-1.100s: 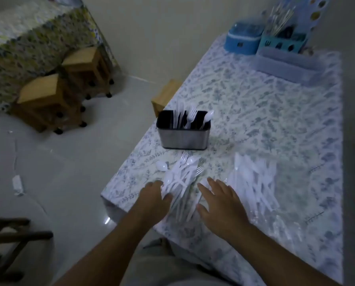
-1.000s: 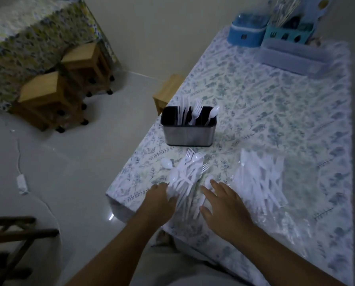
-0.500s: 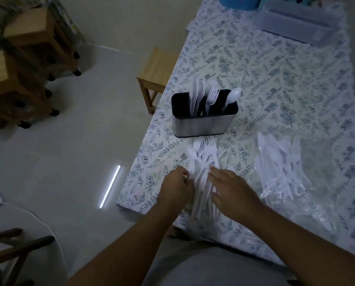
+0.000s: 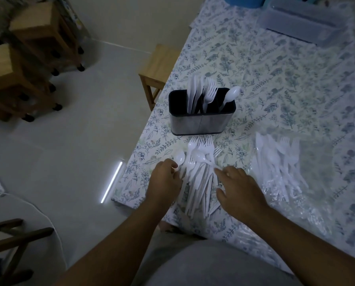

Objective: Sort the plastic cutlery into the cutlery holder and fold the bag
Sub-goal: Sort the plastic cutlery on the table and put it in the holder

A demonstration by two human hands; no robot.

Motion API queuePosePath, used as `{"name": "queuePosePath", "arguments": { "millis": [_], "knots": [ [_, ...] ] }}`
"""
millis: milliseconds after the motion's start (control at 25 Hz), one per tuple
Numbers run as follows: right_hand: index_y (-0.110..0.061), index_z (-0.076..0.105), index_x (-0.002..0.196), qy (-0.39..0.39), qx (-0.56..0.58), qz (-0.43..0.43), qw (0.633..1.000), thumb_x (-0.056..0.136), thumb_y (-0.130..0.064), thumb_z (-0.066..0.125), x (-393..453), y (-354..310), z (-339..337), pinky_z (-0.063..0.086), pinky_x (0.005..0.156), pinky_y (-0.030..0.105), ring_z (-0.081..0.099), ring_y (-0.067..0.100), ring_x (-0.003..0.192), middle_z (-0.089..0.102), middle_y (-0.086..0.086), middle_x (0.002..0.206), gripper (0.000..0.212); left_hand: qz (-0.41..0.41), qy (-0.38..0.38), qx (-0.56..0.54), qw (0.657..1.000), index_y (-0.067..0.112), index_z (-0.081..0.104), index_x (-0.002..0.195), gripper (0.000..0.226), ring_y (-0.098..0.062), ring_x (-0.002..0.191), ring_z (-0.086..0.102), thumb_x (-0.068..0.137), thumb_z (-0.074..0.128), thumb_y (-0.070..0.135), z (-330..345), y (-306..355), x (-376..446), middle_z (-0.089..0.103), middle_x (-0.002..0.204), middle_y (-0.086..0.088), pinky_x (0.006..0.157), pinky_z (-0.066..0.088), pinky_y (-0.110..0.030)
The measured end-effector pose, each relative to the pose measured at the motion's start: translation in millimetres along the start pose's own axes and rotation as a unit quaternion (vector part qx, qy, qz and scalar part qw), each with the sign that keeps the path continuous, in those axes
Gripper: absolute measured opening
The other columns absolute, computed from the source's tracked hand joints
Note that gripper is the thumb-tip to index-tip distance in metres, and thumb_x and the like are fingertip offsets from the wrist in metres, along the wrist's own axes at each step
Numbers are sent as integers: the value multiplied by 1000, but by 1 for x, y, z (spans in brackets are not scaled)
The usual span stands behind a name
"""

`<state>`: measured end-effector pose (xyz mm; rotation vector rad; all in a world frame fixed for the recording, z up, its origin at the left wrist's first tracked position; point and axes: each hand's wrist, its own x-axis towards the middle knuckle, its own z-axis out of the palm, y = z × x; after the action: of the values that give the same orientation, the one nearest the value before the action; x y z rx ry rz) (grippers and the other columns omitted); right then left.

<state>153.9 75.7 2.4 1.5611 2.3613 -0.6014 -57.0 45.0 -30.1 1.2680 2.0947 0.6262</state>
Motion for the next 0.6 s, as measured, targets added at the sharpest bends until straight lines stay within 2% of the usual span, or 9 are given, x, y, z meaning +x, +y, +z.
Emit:
{"name": "queuePosePath", "arguments": {
  "millis": [80,200,360,520,600],
  "knots": [
    [-23,43,151,0,24,-46,999,94,-30,54,3,0,2,39,108,43,40,26,137,40,5,155,58,13,11,29,999,13,63,100,8,-14,80,57,92,64,11,2,3,-4,56,94,1,61,40,-14],
    [-20,31,156,-27,28,-50,998,97,-33,52,9,5,6,30,118,42,24,25,149,18,2,167,64,21,13,65,998,12,65,95,4,-13,78,55,92,62,11,3,3,-7,56,92,1,59,38,-12],
    [-16,29,155,-7,50,10,999,97,-38,51,7,16,4,32,116,43,25,29,146,17,8,166,66,10,-6,114,993,12,67,94,9,-11,73,52,93,64,21,10,4,-5,58,88,1,54,31,-13],
    [-26,33,155,-2,79,11,997,97,-39,53,1,16,4,24,119,43,17,28,150,12,6,168,63,-12,-21,157,987,10,69,86,22,-16,68,59,93,65,31,15,11,5,63,81,-4,55,41,-23],
    [-29,37,153,3,98,5,995,96,-38,54,-2,15,5,24,120,43,17,27,150,13,4,168,60,-30,-43,163,985,7,64,77,28,-22,66,63,92,64,31,15,12,7,61,73,-5,52,40,-24]
  ]
}}
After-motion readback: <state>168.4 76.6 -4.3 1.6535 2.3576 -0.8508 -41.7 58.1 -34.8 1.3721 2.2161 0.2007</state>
